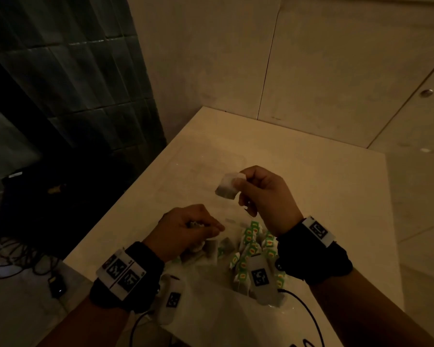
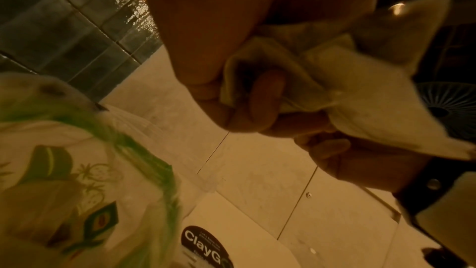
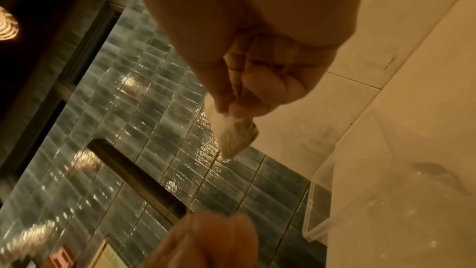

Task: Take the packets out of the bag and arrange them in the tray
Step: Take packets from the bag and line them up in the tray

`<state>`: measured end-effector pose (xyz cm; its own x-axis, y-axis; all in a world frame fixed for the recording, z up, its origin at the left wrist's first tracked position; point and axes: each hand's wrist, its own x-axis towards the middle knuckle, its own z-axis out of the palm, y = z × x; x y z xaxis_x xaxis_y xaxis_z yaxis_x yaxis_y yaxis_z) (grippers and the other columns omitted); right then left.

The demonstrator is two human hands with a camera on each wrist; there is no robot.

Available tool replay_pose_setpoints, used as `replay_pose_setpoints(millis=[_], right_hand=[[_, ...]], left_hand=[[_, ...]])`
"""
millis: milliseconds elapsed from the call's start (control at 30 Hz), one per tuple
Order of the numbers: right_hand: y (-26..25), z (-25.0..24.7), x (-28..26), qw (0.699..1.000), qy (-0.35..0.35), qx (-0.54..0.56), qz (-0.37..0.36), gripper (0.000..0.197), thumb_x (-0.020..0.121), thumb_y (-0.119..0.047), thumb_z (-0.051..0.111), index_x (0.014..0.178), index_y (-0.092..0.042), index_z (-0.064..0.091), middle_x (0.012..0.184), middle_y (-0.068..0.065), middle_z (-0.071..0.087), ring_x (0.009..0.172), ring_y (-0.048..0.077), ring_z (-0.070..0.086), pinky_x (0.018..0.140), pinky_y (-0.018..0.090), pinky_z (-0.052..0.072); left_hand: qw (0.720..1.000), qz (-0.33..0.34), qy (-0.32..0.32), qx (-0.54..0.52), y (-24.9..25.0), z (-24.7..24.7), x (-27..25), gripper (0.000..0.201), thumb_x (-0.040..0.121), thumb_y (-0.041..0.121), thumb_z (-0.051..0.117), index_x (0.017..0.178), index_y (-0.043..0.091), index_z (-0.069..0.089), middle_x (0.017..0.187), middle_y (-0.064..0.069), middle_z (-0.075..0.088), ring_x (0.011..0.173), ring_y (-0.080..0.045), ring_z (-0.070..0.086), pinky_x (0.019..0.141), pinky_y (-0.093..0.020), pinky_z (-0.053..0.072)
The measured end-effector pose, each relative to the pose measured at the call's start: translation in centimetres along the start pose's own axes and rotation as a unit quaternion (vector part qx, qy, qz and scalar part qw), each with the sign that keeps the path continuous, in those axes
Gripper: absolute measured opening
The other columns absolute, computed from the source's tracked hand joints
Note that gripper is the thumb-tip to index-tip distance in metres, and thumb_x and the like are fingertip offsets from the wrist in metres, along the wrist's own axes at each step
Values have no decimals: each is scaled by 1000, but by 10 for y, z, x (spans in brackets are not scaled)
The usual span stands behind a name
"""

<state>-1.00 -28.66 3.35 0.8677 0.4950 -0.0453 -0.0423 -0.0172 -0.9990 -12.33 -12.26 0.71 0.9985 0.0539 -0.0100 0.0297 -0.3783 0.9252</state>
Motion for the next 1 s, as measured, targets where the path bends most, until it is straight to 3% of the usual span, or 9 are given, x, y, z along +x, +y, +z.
replay_pose_setpoints(millis=[33,167,333,400,567,700,833,933,1000], right_hand=[[0,-1,1,1000,-5,-5,-1,10,92,-7,58,87,2,61,66,29,57,49,22,44,43,27,33],[1,-3,-2,999,-39,-7,21,14,91,-6,59,78,-7,62,52,5,56,42,15,42,41,22,31],[-1,-4,-8,988,-128,41,80,12,88,2,57,79,-4,62,57,11,54,39,13,42,40,18,27],[-1,-4,-10,980,-176,28,90,10,87,1,59,80,-5,64,62,14,55,39,12,42,39,18,28],[5,-1,-9,962,-236,-46,132,13,85,-1,62,76,-11,66,64,14,55,44,13,45,40,20,32],[10,4,-6,957,-201,-118,174,19,80,-6,62,64,-14,61,62,14,52,49,17,46,42,21,33],[6,6,-5,954,-169,-128,213,8,79,-7,58,76,-6,65,60,14,56,47,17,45,43,22,30],[5,4,-5,951,-169,-117,229,18,86,-13,51,73,-7,62,64,13,57,53,19,43,44,22,30],[4,3,-6,951,-166,-93,244,29,91,-17,46,67,-8,60,57,7,55,50,18,41,45,24,29]], left_hand=[[1000,1,-9,4,-2,0,-1,10,77,19,70,84,23,75,85,7,67,80,-7,66,74,-16,50],[998,-48,35,-17,-12,3,2,8,80,14,72,84,20,76,85,0,67,76,-10,66,68,-21,52],[989,-89,106,-54,-14,5,12,21,83,2,66,73,21,70,74,-5,60,58,-10,58,53,-20,46],[990,-54,127,-21,-11,5,16,27,83,0,65,73,25,68,76,-2,61,63,-3,59,58,-13,46],[985,54,148,72,0,1,24,16,80,7,71,87,21,74,81,3,58,76,-5,59,68,-7,43],[971,155,131,123,5,0,25,14,79,17,71,92,19,75,82,5,55,74,-4,57,69,-8,42],[958,222,101,153,7,1,21,18,84,20,64,98,16,74,83,4,56,70,-4,56,63,-14,45],[946,254,97,174,6,1,19,21,86,17,59,100,13,74,89,0,61,73,-8,58,62,-19,48],[941,265,97,184,6,1,17,25,85,14,56,103,12,73,97,2,62,82,-7,61,69,-16,49]])
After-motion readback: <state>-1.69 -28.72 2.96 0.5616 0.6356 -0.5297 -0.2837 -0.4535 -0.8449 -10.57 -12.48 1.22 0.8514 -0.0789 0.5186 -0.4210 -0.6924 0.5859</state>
